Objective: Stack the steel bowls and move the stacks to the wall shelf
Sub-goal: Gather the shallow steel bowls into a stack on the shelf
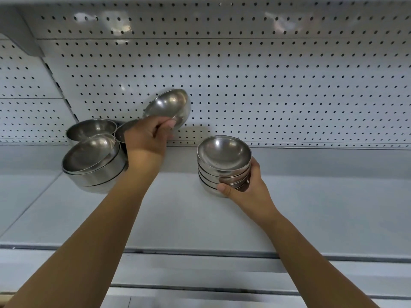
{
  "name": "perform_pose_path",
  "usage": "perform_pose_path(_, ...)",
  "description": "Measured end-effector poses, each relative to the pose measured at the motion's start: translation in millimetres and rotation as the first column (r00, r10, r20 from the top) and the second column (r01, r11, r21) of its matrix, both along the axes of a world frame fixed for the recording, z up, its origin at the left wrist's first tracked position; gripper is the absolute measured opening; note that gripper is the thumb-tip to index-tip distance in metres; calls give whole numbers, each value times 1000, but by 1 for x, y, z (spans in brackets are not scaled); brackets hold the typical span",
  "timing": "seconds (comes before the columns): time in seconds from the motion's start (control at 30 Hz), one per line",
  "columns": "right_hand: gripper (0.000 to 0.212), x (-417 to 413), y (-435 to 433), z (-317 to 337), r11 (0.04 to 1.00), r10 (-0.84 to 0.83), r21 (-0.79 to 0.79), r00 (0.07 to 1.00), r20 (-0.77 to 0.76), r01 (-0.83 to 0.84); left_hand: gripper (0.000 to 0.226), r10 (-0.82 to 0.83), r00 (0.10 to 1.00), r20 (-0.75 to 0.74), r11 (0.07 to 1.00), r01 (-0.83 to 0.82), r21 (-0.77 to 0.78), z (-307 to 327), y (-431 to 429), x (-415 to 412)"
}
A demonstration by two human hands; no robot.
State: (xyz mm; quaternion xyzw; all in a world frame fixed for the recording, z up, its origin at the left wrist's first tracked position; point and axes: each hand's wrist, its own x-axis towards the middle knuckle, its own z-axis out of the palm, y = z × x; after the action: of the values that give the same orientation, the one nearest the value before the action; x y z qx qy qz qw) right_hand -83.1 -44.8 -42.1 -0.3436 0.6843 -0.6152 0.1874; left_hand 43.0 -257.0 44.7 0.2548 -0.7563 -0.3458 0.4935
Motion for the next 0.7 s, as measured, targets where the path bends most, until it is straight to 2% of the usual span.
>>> perform_pose_path(0.13, 101, -1, 0, 0, 1000, -2, 6, 1000, -7, 2, 7, -162, 984, -71, 987, 161, -20, 10, 29, 12)
perform_pose_path(0.27, 100, 0, 1, 0, 1000, -5, 1, 1000, -12, 5, 4, -278, 961, 3, 945, 274, -179, 14, 54, 19)
perform_pose_path(0.37, 106, 1, 1, 1, 1000, -2, -2, 1000, -23, 1, 9, -351, 936, 38, 910, 350, -223, 7, 65, 18)
perform_pose_path(0.5, 105, 1, 1, -1, 1000, -8, -5, 999, -31, 8, 7, -371, 921, 120, 871, 390, -300, -6, 65, 13)
perform_pose_path(0.7, 103, 1, 1, -3, 1000, -16, -5, 999, -38, 16, 23, -326, 924, 198, 840, 379, -387, -15, 61, 7)
